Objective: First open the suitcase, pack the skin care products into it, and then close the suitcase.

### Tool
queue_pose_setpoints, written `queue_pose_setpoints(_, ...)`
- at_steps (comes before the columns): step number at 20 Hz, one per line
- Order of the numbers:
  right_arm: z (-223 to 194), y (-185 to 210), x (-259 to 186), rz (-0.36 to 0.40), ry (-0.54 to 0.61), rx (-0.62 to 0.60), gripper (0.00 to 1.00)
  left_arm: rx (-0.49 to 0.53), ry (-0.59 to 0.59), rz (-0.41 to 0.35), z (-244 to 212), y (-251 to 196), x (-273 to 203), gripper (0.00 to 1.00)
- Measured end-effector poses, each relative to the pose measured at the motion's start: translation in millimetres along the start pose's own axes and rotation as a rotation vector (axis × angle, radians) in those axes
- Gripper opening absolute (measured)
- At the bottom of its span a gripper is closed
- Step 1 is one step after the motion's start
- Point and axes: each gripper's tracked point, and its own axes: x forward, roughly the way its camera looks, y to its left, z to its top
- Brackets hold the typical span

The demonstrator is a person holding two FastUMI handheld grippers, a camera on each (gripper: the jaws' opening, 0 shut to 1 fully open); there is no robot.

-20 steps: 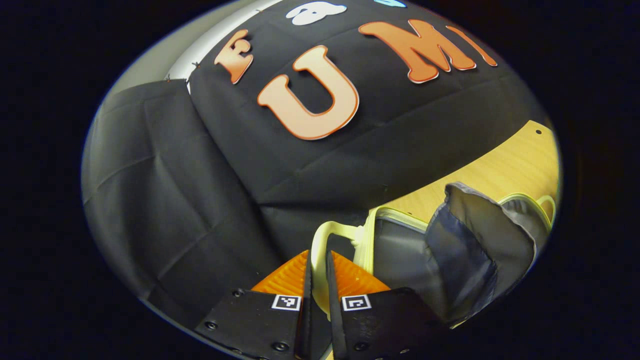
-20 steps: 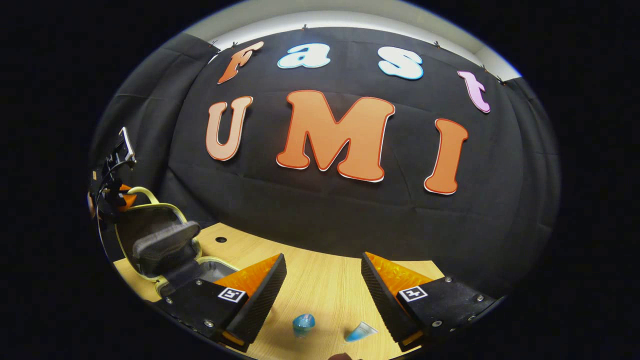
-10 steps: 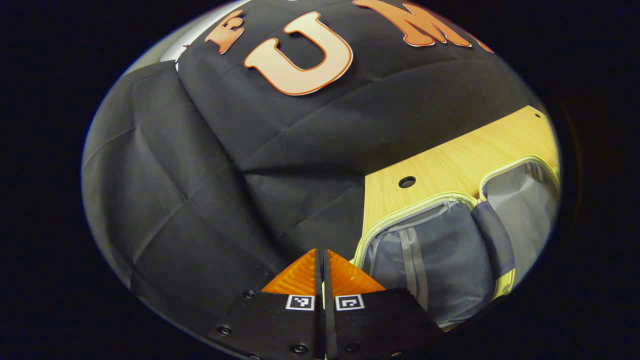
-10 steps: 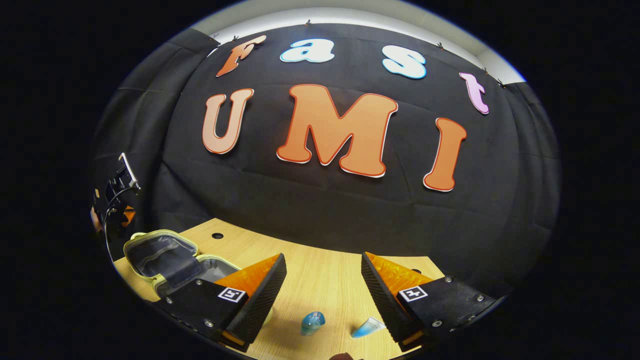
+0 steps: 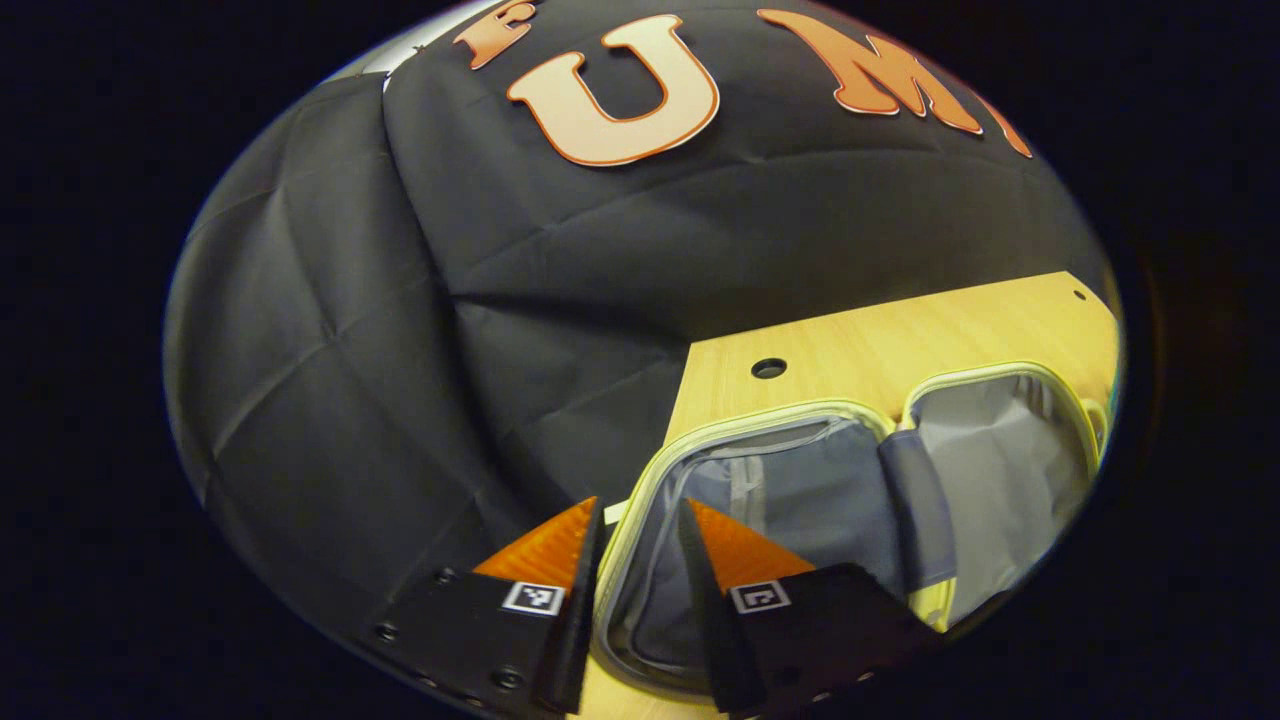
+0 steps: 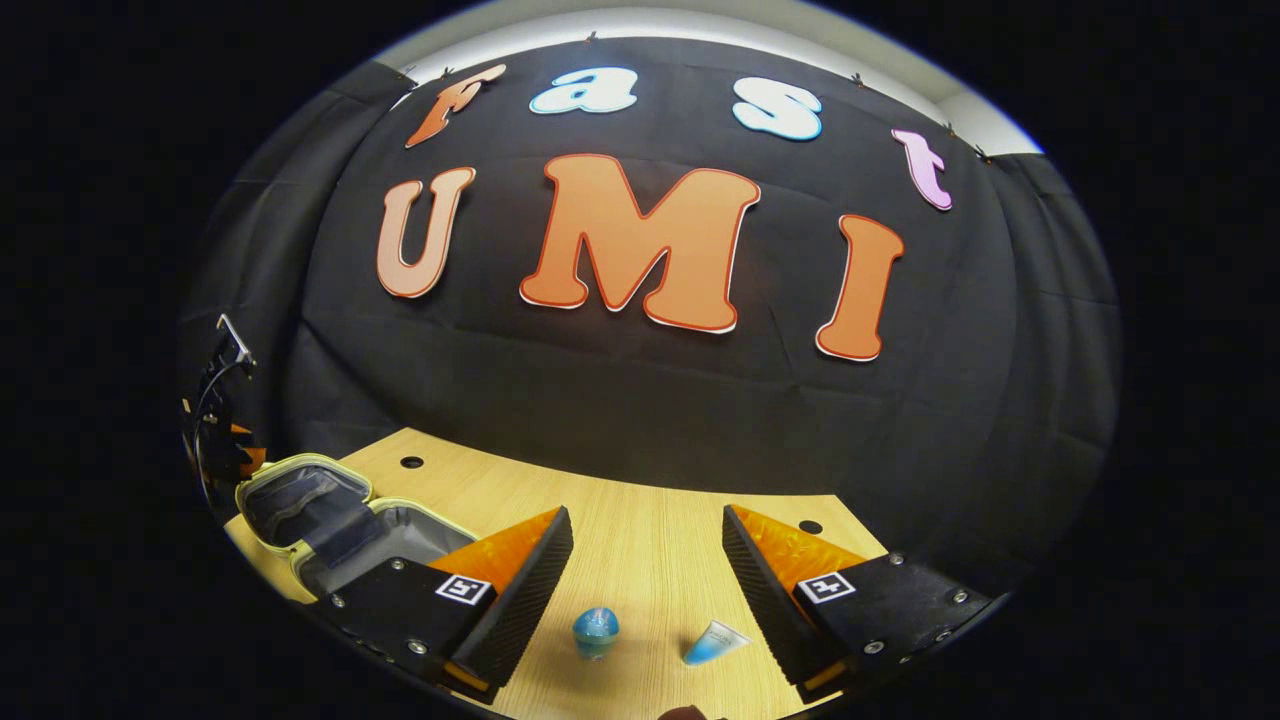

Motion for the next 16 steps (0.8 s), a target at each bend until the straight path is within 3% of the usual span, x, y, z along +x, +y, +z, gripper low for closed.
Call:
queue_pose_setpoints(2, -3, -3, -1, 0.006, 0.003, 0.006, 0.95, 0.0, -0.024, -0.018, 12, -13, -11, 0.62)
queue_pose_setpoints(4, -8, -10, -2, 0.01, 0.007, 0.011, 0.95, -0.004, -0.05, -0.054, 20, -34, -25, 0.87)
queue_pose_setpoints(9, -22, -29, -6, 0.02, 0.012, 0.02, 0.95, 0.033, -0.107, -0.133, 42, -98, -58, 0.95)
queue_pose_setpoints(16, -49, -59, -10, 0.063, 0.046, 0.01, 0.95, 0.043, -0.198, -0.277, 76, -200, -120, 0.97)
